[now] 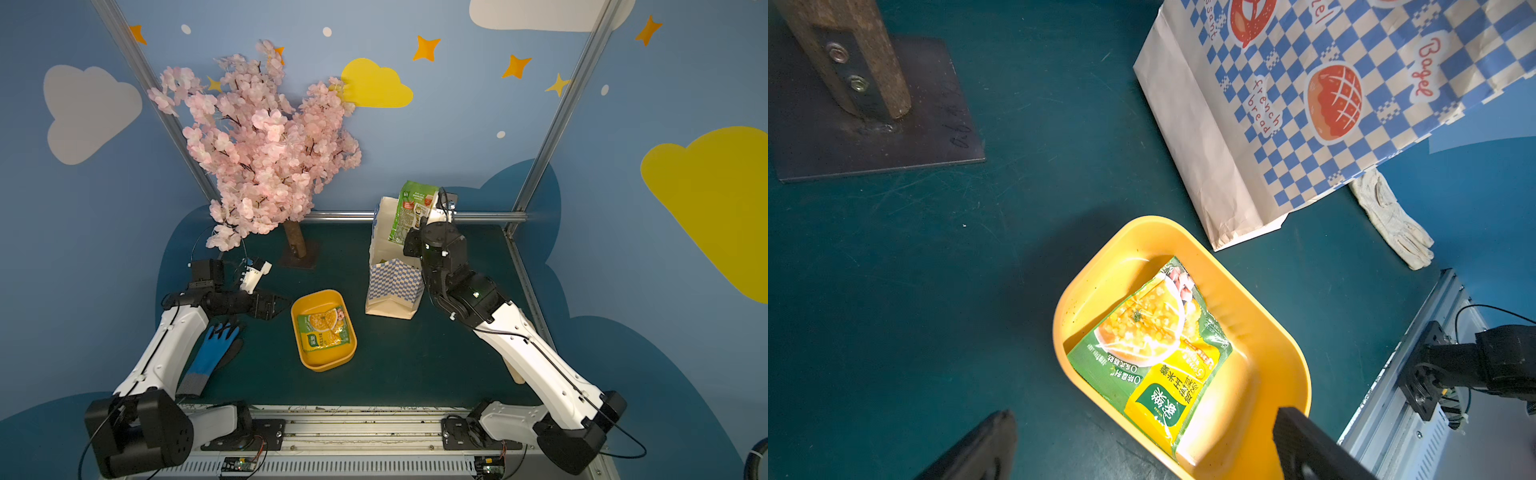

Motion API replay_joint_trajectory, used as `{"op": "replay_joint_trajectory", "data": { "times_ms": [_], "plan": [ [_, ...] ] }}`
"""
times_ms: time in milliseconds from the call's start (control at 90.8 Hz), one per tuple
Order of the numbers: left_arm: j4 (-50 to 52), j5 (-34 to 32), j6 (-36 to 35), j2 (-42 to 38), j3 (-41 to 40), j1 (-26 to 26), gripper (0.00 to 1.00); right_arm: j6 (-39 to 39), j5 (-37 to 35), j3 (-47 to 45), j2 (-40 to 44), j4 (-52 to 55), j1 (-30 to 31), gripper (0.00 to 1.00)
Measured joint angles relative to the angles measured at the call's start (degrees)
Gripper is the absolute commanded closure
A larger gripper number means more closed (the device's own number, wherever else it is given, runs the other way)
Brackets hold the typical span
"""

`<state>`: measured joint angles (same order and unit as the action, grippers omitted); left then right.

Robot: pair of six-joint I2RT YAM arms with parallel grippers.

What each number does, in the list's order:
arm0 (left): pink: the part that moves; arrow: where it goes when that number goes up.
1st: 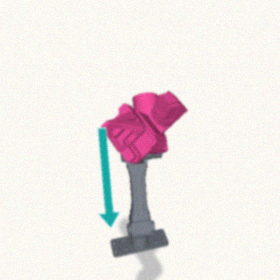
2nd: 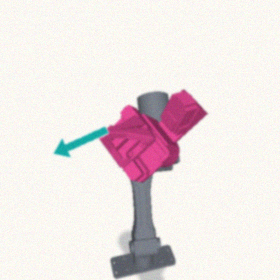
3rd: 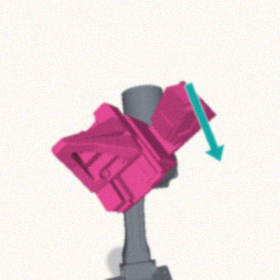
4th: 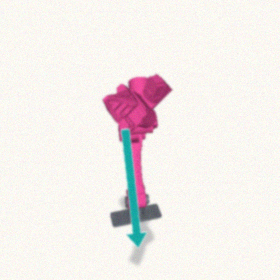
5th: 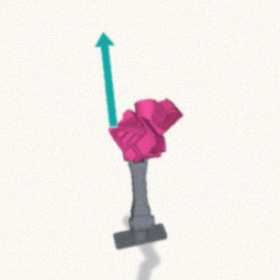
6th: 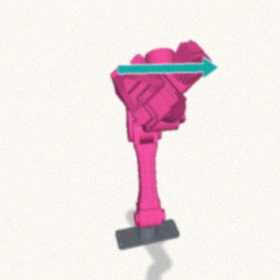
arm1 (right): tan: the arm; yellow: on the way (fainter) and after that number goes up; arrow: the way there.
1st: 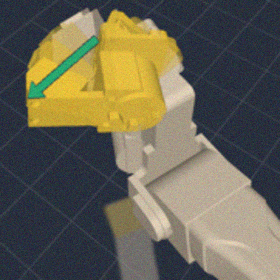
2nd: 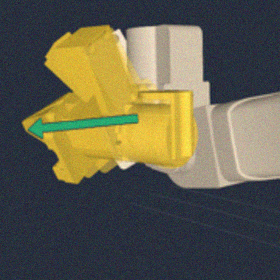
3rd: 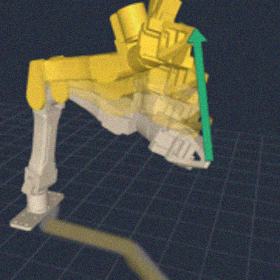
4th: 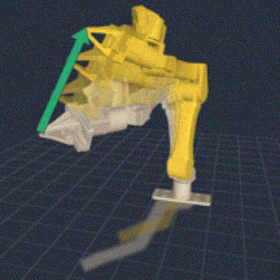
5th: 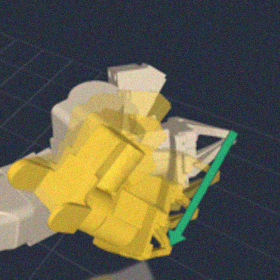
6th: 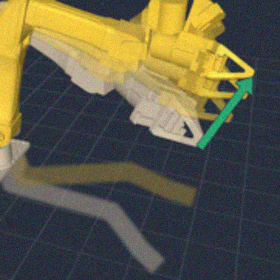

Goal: Place the condiment packets inside the bag
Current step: Place the condiment packet in the paper bag.

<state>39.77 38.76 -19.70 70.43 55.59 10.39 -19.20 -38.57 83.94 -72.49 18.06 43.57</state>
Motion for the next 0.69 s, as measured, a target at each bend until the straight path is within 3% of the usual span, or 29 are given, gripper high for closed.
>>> {"op": "replay_joint_trajectory", "data": {
  "times_ms": [308, 407, 463, 551, 694],
  "plan": [
    [0.07, -0.02, -0.02, -0.13, 0.00, 0.24, 0.00, 0.15, 0.00, 6.71, -11.21, 4.66, -3.98, 1.00],
    [0.17, 0.00, -0.02, -0.83, 0.00, 0.42, 0.00, -0.24, 0.39, 9.11, -13.40, 5.88, -4.42, 0.64],
    [0.31, 0.00, -0.04, -1.33, 0.00, 0.48, 0.00, 0.17, 0.90, 10.34, -14.08, 6.38, -4.42, 0.54],
    [0.44, 0.00, -0.07, -1.68, 0.00, 0.48, 0.00, 0.22, 1.64, 11.82, -14.27, 6.80, -4.09, 0.45],
    [0.50, 0.02, -0.04, -1.68, 0.00, 0.61, 0.00, 0.50, 2.23, 12.76, -13.70, 6.86, -2.08, 0.43]
  ]
}}
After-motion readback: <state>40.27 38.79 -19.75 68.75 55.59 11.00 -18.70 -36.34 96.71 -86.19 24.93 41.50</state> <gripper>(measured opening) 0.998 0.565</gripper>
